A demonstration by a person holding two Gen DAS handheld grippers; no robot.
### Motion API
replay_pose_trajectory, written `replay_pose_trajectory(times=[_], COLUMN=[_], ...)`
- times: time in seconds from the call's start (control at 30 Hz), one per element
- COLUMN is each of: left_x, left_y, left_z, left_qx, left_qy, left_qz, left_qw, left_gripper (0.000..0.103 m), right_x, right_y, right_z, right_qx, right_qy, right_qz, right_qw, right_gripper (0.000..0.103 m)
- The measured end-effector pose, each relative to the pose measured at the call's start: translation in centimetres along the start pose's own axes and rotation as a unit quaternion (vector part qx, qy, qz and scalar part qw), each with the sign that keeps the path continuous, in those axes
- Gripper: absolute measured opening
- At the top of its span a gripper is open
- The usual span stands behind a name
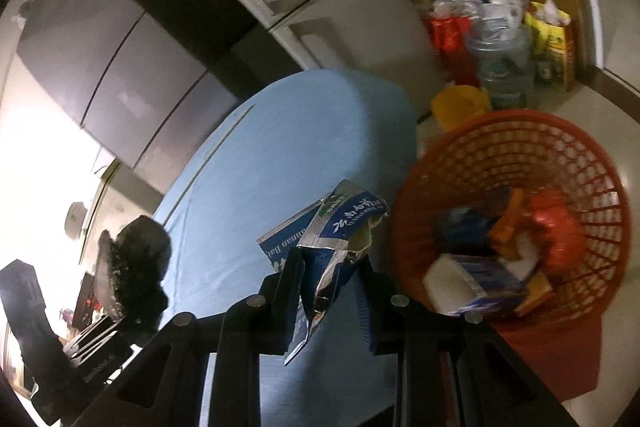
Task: Collect trash
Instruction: 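Lift and carry the wrapper and black bag toward the red basket with both tools, then hold the wrapper over the red basket and open the right tool to drop it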
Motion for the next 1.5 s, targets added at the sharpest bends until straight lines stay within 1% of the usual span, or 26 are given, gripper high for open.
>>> replay_pose_trajectory(times=[0.27, 0.43, 0.7, 1.07, 1.3, 1.5], left_x=[0.8, 1.9, 2.7, 3.9, 4.3, 4.2], left_y=[-0.7, -1.1, -2.2, -4.4, -5.4, -5.8], left_z=[2.9, 5.2, 9.0, 12.8, 14.4, 15.0], left_qx=[-0.017, -0.035, -0.059, -0.08, -0.088, -0.092], left_qy=[-0.026, -0.045, -0.074, -0.101, -0.113, -0.119], left_qz=[0.0, 0.002, -0.003, -0.018, -0.027, -0.033], left_qw=[0.9995, 0.9984, 0.9955, 0.9915, 0.9893, 0.988], left_gripper=[0.038, 0.038, 0.038, 0.038, 0.038, 0.038], right_x=[1.7, 2.8, 3.7, 5.2, 6.1, 6.6], right_y=[1.9, 2.6, 2.4, 2.0, 1.4, 0.9], right_z=[5.6, 7.7, 10.4, 11.5, 11.8, 12.1], right_qx=[-0.042, -0.07, -0.101, -0.118, -0.125, -0.127], right_qy=[-0.037, -0.041, -0.045, -0.034, -0.028, -0.025], right_qz=[0.025, 0.037, 0.035, 0.036, 0.035, 0.032], right_qw=[0.998, 0.996, 0.993, 0.992, 0.991, 0.991], right_gripper=[0.027, 0.027, 0.027, 0.027, 0.027, 0.027])
Point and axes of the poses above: each gripper's, at about its wrist camera, not at the fingertips, and y roughly against the way its jaws point, z to its right, x to its top, the point moved 2 cm from there along -y, roughly the way its jaws point, and after that the axes turned 2 degrees about -y, right-handed, at the moved point
